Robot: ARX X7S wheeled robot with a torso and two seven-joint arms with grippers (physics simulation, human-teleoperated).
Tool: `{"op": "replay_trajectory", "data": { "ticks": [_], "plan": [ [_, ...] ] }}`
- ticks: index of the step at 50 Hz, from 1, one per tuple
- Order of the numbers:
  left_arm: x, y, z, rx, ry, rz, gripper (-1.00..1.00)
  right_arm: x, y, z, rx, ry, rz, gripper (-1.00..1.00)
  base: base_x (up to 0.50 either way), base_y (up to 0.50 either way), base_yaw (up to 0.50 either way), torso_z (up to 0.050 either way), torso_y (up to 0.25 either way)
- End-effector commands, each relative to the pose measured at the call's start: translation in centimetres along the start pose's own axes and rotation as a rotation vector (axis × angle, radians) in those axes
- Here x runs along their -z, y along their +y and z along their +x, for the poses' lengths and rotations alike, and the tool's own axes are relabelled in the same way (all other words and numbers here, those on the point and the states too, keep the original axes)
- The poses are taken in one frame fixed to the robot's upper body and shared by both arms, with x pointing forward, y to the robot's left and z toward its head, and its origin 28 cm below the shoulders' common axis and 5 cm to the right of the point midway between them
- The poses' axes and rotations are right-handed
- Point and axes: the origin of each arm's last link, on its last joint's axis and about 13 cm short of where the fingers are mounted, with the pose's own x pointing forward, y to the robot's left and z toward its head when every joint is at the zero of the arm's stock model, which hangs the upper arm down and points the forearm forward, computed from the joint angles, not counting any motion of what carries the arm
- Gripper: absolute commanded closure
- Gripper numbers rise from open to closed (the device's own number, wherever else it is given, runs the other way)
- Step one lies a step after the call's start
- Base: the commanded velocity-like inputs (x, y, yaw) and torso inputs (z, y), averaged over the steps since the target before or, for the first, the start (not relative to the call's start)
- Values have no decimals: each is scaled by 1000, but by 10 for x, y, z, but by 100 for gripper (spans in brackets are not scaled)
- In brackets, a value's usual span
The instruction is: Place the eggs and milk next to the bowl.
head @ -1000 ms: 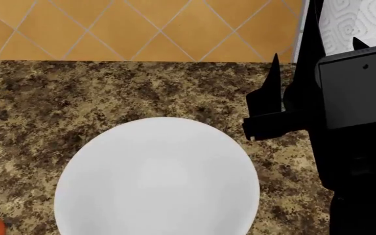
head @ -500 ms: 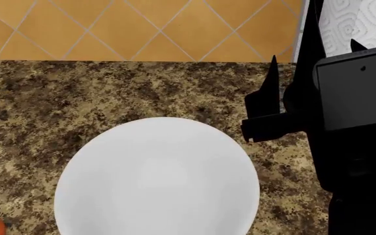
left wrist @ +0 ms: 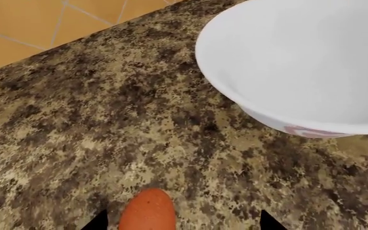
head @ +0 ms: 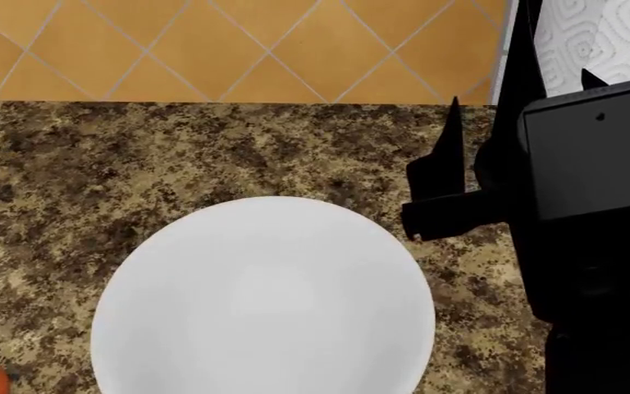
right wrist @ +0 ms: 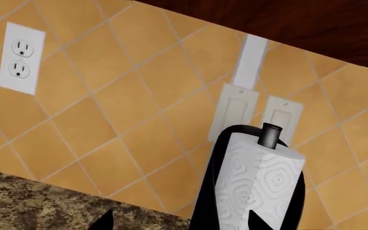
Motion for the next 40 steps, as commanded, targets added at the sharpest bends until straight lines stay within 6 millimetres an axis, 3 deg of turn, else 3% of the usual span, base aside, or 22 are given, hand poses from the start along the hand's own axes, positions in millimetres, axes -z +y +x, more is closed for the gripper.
{"op": "replay_trajectory", "data": {
  "ticks": [1, 8, 40],
  "plan": [
    [9, 9, 11, -10, 34, 7, -100, 3, 2, 2, -4, 7, 0, -100, 0, 0, 0, 0, 0],
    [19, 16, 26, -35, 79, 15, -100, 7, 2, 1, -1, 13, 5, -100, 0, 0, 0, 0, 0],
    [34, 17, 48, -17, 127, 2, -100, 8, 4, 4, -11, 22, -6, -100, 0, 0, 0, 0, 0]
  ]
}}
